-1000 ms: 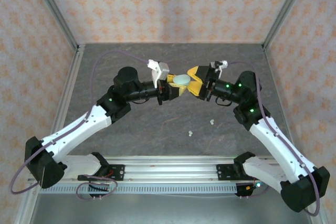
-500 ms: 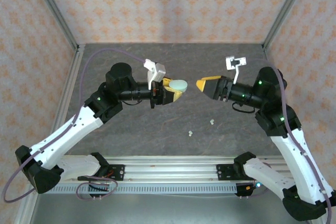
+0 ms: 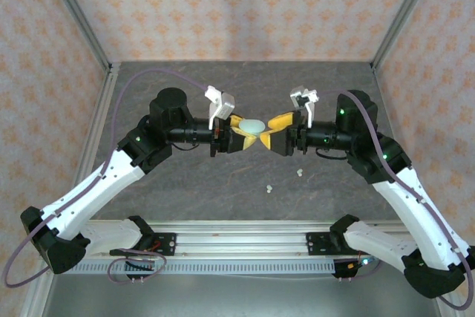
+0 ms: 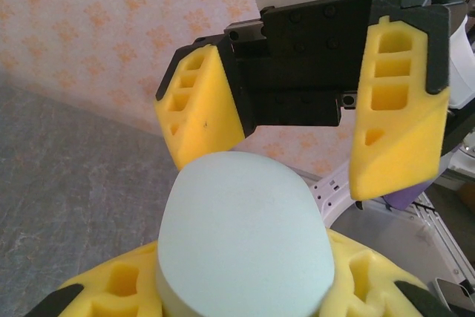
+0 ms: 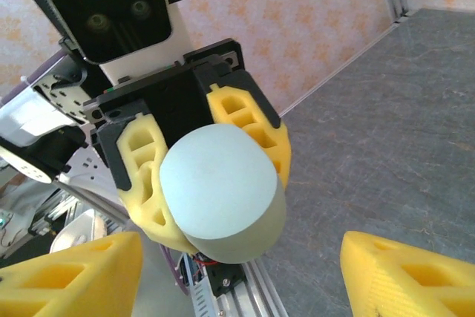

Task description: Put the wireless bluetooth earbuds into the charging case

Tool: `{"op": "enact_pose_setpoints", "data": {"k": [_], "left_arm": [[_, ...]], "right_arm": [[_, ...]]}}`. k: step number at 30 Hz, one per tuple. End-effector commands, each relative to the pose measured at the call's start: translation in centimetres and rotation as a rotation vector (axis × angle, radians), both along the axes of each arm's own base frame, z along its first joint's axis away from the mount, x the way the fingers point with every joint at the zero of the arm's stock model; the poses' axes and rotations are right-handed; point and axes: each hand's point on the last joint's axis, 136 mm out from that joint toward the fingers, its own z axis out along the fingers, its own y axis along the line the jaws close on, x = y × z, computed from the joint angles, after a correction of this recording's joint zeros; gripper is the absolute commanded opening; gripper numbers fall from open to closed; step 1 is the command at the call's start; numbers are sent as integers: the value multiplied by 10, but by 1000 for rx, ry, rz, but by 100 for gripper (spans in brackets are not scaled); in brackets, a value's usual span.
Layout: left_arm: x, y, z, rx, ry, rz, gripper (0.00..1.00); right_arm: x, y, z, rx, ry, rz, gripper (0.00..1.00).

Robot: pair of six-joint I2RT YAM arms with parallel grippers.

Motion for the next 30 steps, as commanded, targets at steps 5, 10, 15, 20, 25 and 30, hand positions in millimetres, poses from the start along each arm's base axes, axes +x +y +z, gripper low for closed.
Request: {"op": "enact_pose_setpoints", "data": {"k": [5, 10, 15, 20, 25, 30], "left_arm": [[-6, -1, 18, -29, -13, -46, 10], [-9, -3, 17, -24, -14, -68, 10], [-12, -3, 11, -4, -17, -78, 10], [-14, -1, 10, -2, -36, -79, 10], [-15, 0, 9, 0, -44, -82, 10], [-16, 0, 8, 0, -47, -85, 10]], "right_arm": [[-1, 7, 13, 14, -75, 50, 62], [8, 10, 11, 10, -73, 34, 49], [14, 14, 16, 39, -56, 19, 36], [24, 16, 17, 67, 2, -20, 28], [32, 17, 20, 122, 59, -50, 26], [39, 17, 20, 162, 112, -76, 30]]}}
